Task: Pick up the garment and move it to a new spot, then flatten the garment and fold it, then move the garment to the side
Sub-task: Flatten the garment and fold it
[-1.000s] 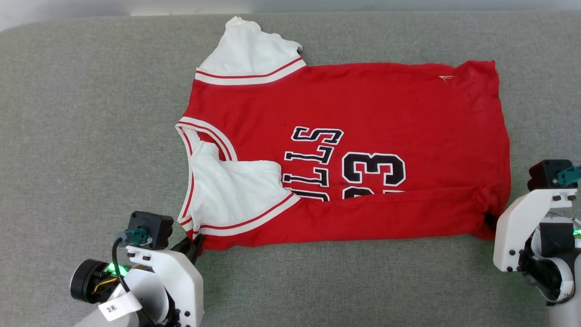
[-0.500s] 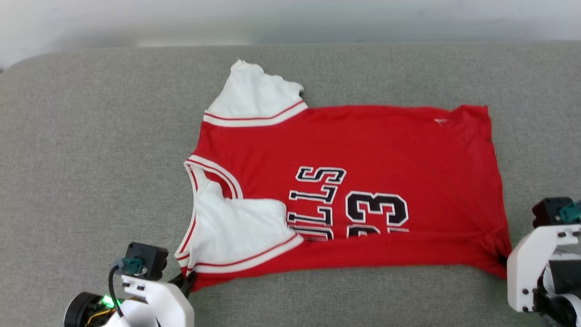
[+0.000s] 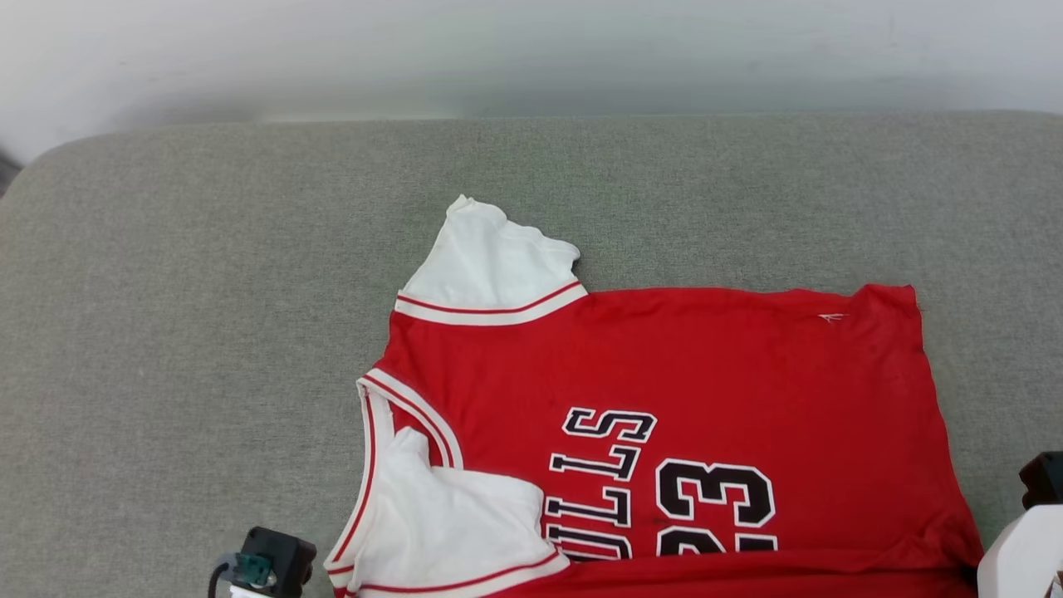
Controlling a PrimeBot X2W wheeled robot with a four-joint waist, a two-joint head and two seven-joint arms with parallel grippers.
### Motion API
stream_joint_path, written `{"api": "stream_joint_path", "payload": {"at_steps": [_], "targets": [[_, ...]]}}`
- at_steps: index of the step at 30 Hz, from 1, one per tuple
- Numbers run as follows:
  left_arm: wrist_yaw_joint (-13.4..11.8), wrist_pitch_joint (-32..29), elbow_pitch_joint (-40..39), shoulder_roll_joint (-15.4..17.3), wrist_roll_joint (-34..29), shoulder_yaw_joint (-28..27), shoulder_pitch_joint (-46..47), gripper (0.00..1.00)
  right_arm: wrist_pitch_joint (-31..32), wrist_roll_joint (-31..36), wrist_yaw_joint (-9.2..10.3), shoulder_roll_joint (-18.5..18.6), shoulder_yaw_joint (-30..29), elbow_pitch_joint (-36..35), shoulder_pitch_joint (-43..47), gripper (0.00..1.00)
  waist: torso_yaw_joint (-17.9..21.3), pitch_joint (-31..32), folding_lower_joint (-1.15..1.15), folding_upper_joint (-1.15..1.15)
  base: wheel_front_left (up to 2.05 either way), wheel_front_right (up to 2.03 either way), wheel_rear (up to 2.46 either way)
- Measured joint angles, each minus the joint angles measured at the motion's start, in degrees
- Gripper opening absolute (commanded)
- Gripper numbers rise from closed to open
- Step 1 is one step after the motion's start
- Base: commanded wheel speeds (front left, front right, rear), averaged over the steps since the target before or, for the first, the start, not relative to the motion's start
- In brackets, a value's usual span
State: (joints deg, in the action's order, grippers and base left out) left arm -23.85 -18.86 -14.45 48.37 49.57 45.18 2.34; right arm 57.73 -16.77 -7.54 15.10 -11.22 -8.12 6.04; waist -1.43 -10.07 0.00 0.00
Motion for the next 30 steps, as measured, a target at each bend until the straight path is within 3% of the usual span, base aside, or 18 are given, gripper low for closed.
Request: {"api": "stream_joint_path", "payload": {"at_steps": [9, 10, 11, 20, 24, 30], "targets": [[2.1, -1.0, 2.6, -2.4, -0.5, 2.6, 0.2, 0.00, -0.7, -0.5, 0.01, -1.6, -0.1, 1.1, 1.3, 0.00, 0.5, -0.3, 0.00, 0.00, 0.00, 0.00, 0.00], [2.2, -0.3, 3.1, -2.7, -1.1, 2.7, 0.5, 0.53, -0.8, -0.7, 0.02, -2.0, 0.0, 1.5, 1.2, 0.43, 0.6, -0.2, 0.00, 0.00, 0.00, 0.00, 0.00], [2.2, 0.3, 3.7, -3.1, -1.4, 2.7, 0.7, 1.00, -1.4, -0.8, 0.03, -2.0, 0.4, 1.7, 1.2, 1.00, 0.6, -0.1, 0.00, 0.00, 0.00, 0.00, 0.00], [3.2, 5.4, 5.9, -4.5, -2.3, 0.8, 2.5, 1.00, -8.2, -2.1, 0.04, -1.7, 0.9, 1.4, -1.2, 1.00, 0.9, 1.8, 0.00, 0.00, 0.00, 0.00, 0.00], [3.1, 12.4, 6.0, -5.7, -4.0, -2.5, 4.4, 1.00, -15.0, -2.5, 0.04, -2.0, 0.4, -0.1, -3.3, 1.00, 1.0, 3.1, 0.00, 0.00, 0.00, 0.00, 0.00], [3.1, 28.2, 6.6, -9.6, -6.9, -7.8, 6.4, 1.00, -26.6, -2.9, 0.04, -2.3, 2.0, -2.8, -4.9, 1.00, 1.5, 4.5, 0.00, 0.00, 0.00, 0.00, 0.00]]}}
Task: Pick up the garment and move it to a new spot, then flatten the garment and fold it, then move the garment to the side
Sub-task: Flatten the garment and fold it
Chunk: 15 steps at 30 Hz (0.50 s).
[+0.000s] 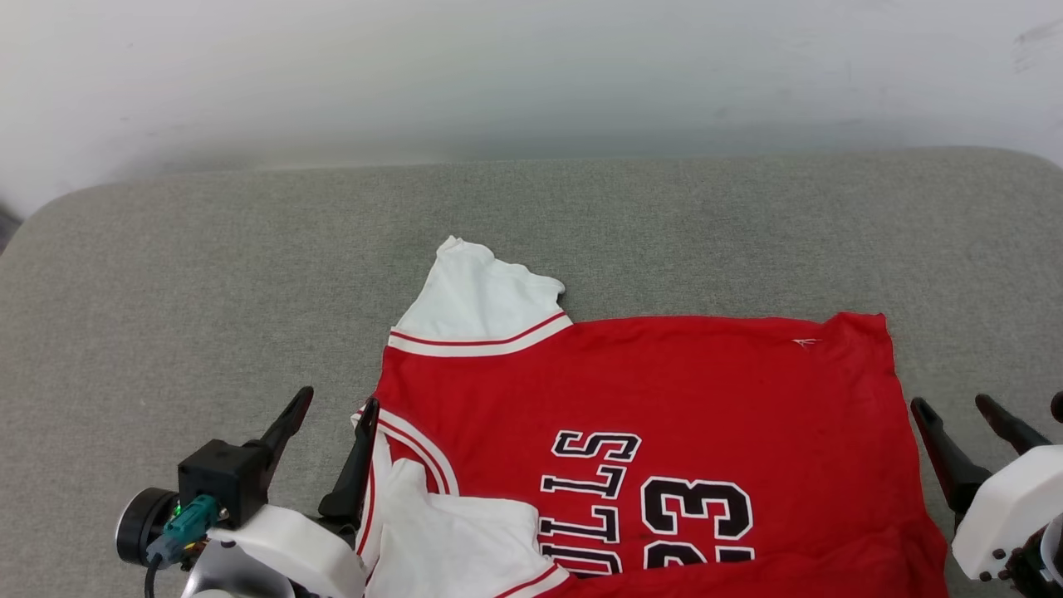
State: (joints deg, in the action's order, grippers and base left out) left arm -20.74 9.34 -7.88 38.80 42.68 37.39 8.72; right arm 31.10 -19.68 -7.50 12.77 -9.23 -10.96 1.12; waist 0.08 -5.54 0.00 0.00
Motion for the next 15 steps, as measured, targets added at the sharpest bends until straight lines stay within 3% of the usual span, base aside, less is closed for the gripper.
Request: {"api": "stream_joint_path", "payload": {"at_steps": [5, 9, 15], "targets": [[0.2, 5.2, 1.6, -2.7, -4.3, -2.3, 0.0, 1.00, -10.0, 0.4, 0.01, -0.8, 0.9, -1.3, -0.1, 1.00, 0.5, 0.2, 0.00, 0.00, 0.00, 0.00, 0.00], [1.4, 5.6, 0.7, -7.3, -8.9, -6.7, 0.0, 1.00, -17.7, 1.2, 0.00, -2.3, 2.5, -1.4, 0.1, 1.00, 0.6, -0.1, 0.00, 0.00, 0.00, 0.00, 0.00], [6.0, 5.6, 0.9, -12.7, -15.6, -12.7, -3.5, 1.00, -26.0, 1.9, 0.01, -3.9, 4.5, -0.3, 0.3, 1.00, 1.1, -0.3, 0.00, 0.00, 0.00, 0.00, 0.00]]}}
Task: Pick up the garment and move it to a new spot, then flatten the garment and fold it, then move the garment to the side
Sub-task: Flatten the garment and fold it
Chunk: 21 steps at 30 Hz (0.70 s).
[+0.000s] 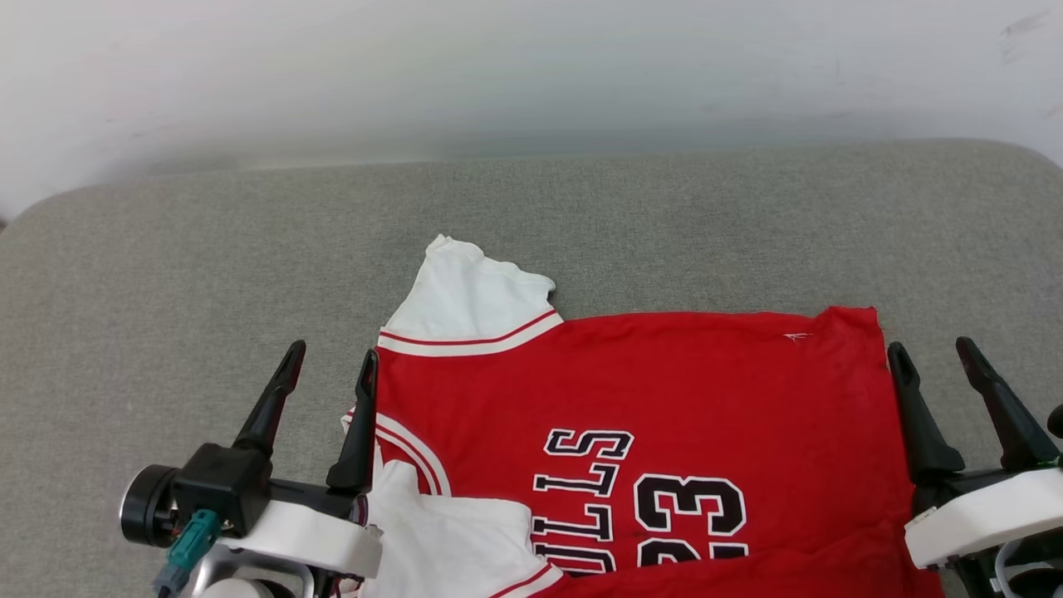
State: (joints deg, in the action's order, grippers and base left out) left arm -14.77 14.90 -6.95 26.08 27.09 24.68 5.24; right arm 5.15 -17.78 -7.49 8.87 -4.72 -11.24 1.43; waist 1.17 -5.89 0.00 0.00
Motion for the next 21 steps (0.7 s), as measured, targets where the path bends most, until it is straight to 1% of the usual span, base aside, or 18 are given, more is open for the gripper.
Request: {"api": "stream_joint_path", "payload": {"at_steps": [3, 6, 9, 11, 12, 14, 16, 17, 19, 21], "targets": [[2.3, 0.0, 0.2, -1.8, -2.5, -3.0, -0.2, 1.00, -2.0, 0.4, -0.01, -0.4, 0.8, 0.4, -0.1, 1.00, 0.5, -0.7, 0.00, 0.00, 0.00, 0.00, 0.00], [4.8, 0.1, 0.9, -2.7, -4.6, -4.7, -0.1, 1.00, -3.1, 0.7, -0.01, -0.8, 1.5, 0.6, -0.5, 1.00, 1.1, -1.9, 0.00, 0.00, 0.00, 0.00, 0.00], [7.6, 0.1, 2.0, -1.7, -6.6, -5.1, 2.0, 1.00, -3.6, 0.7, -0.01, -1.2, 2.1, 0.4, -2.0, 1.00, 2.0, -3.6, 0.00, 0.00, 0.00, 0.00, 0.00], [9.7, -0.1, 3.7, -0.1, -6.9, -5.2, 4.9, 1.00, -3.6, 0.8, -0.01, -1.2, 2.6, 0.3, -2.9, 1.00, 2.6, -5.0, 0.00, 0.00, 0.00, 0.00, 0.00], [11.0, -1.2, 4.5, 1.0, -7.0, -5.1, 6.6, 1.00, -3.6, 0.8, -0.01, -1.2, 3.0, 0.2, -3.3, 1.00, 3.0, -5.8, 0.00, 0.00, 0.00, 0.00, 0.00], [13.6, -4.7, 5.4, 2.9, -6.4, -5.1, 11.3, 1.00, -3.6, 0.9, -0.01, -1.3, 3.4, 0.1, -4.2, 1.00, 3.8, -7.4, -0.01, 0.00, 0.00, 0.00, 0.00], [17.5, -8.8, 6.2, 5.2, -5.7, -4.6, 16.8, 1.00, -3.7, 1.0, -0.01, -1.4, 4.2, -0.1, -5.3, 1.00, 4.8, -9.0, -0.01, 0.00, 0.00, 0.00, 0.00], [18.9, -11.3, 6.9, 6.1, -4.4, -4.7, 20.0, 1.00, -3.7, 1.0, -0.01, -1.4, 4.6, 0.0, -5.9, 1.00, 5.3, -9.8, -0.01, 0.00, 0.00, 0.00, 0.00], [20.7, -18.4, 8.4, 8.4, -1.9, -3.7, 25.8, 1.00, -4.1, 1.0, -0.01, -1.7, 5.6, 0.0, -6.9, 1.00, 6.6, -11.3, -0.02, 0.00, 0.00, 0.00, 0.00], [21.7, -25.5, 10.3, 10.5, 1.2, -2.5, 31.3, 1.00, -4.4, 1.0, -0.01, -1.9, 6.0, -0.1, -7.6, 1.00, 7.9, -12.8, -0.01, 0.00, 0.00, 0.00, 0.00]]}}
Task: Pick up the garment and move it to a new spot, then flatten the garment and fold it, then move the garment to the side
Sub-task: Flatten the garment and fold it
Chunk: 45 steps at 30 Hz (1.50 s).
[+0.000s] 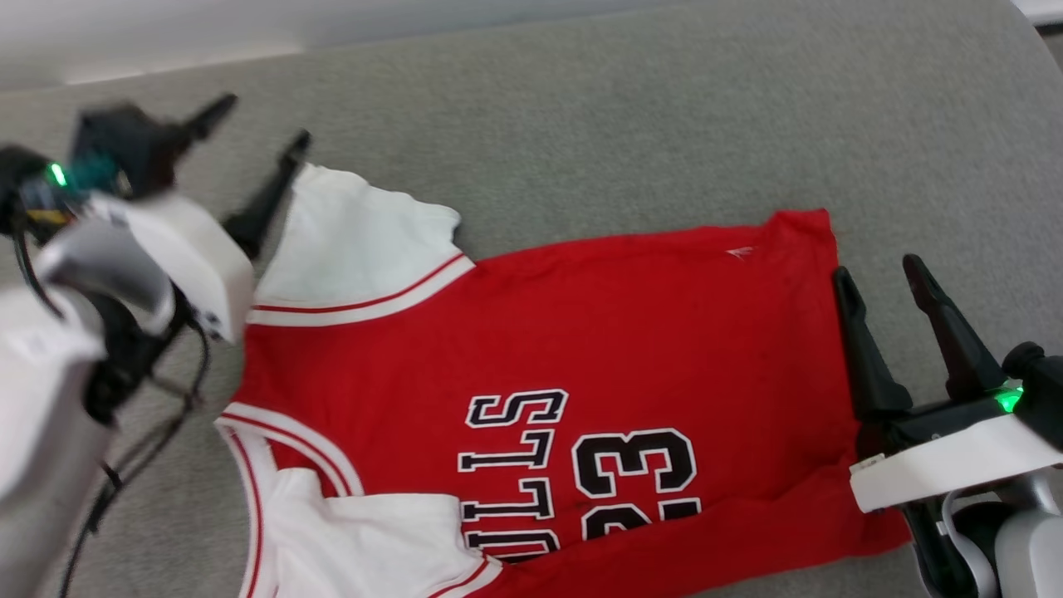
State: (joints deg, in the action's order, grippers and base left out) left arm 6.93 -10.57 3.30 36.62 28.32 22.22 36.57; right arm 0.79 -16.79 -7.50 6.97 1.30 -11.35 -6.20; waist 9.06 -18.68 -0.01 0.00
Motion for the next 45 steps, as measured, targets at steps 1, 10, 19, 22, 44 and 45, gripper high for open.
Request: {"api": "stream_joint_path", "payload": {"at_steps": [1, 10, 19, 22, 44, 45], "targets": [[0.2, -4.0, 1.3, 1.3, 1.7, 0.9, 2.8, 1.00, -0.3, 0.0, 0.00, -0.1, 0.5, -0.1, -0.3, 1.00, 0.7, -0.7, 0.00, 0.00, 0.00, 0.00, 0.00], [0.5, -38.1, 11.1, 8.3, 17.8, 6.1, 19.4, 1.00, -2.8, -0.6, 0.00, -1.8, 3.3, 1.1, -2.2, 1.00, 7.1, -6.2, 0.00, 0.00, 0.00, 0.00, 0.00], [-0.9, -53.4, 13.3, 11.8, 19.9, 8.7, 22.5, 1.00, -4.6, -1.5, 0.00, -2.5, 4.8, 3.8, -3.5, 1.00, 11.8, -10.4, 0.00, 0.00, 0.00, 0.00, 0.00], [-1.5, -53.8, 13.2, 12.5, 18.8, 9.1, 22.5, 1.00, -5.1, -1.9, 0.00, -2.6, 5.2, 4.4, -4.0, 1.00, 12.8, -11.3, 0.00, 0.00, 0.00, 0.00, 0.00], [-1.8, -44.5, 13.5, 10.0, 21.0, 8.1, 18.2, 0.00, -3.1, -1.7, 0.00, -0.9, 5.7, 5.2, -4.9, 1.00, 12.2, -10.9, 0.01, 0.00, 0.00, 0.00, 0.00], [-1.4, -43.3, 13.2, 9.7, 20.9, 8.3, 17.9, 0.00, -2.1, -1.6, 0.00, -0.4, 5.5, 5.0, -4.9, 1.00, 11.9, -10.4, 0.01, 0.00, 0.00, 0.00, 0.00]]}}
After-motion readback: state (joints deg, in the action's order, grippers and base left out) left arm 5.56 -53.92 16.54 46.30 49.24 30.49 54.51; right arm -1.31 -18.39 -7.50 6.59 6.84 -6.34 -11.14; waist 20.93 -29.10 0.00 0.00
